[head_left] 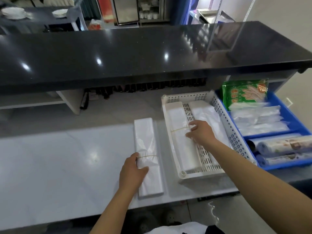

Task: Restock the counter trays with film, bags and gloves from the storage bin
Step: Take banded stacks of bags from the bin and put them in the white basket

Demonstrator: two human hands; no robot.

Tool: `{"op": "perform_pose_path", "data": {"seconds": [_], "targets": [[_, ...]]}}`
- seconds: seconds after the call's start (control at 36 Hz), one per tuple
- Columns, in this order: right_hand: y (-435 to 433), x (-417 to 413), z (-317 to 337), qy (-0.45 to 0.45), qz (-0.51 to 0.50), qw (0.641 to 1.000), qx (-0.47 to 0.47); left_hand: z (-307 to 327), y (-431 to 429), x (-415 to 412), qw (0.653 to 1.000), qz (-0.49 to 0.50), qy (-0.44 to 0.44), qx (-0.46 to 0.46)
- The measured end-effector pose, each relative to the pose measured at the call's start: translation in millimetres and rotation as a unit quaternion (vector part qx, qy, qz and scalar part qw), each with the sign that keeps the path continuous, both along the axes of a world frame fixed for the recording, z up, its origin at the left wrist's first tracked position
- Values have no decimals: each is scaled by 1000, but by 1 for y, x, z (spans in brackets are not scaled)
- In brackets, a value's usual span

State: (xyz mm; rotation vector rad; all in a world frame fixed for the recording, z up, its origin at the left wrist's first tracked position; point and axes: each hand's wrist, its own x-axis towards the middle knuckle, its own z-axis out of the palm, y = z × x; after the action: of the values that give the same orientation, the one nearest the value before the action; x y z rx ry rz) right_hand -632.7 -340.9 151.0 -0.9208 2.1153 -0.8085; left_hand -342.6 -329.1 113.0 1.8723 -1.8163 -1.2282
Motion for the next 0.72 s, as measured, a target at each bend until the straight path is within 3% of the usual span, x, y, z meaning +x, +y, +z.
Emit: {"op": "perform_pose_path", "data": {"seconds": [0.11, 0.25, 0.36, 0.53, 0.72], "targets": [[4, 4, -2, 0, 8, 1000, 9, -2, -3, -3, 1000, -5, -9, 1], [19, 19, 2, 103, 44, 994, 12, 1, -9, -13, 999, -29, -41, 0], [43, 47, 11, 126, 67, 988, -57, 3, -15, -18, 999, -13, -39, 11], [95, 95, 20, 110, 100, 986, -73, 2, -30, -13, 992, 35, 76, 96], [122, 94, 38, -5, 25, 992, -124, 15, -53, 3, 938, 88, 242, 233]]}}
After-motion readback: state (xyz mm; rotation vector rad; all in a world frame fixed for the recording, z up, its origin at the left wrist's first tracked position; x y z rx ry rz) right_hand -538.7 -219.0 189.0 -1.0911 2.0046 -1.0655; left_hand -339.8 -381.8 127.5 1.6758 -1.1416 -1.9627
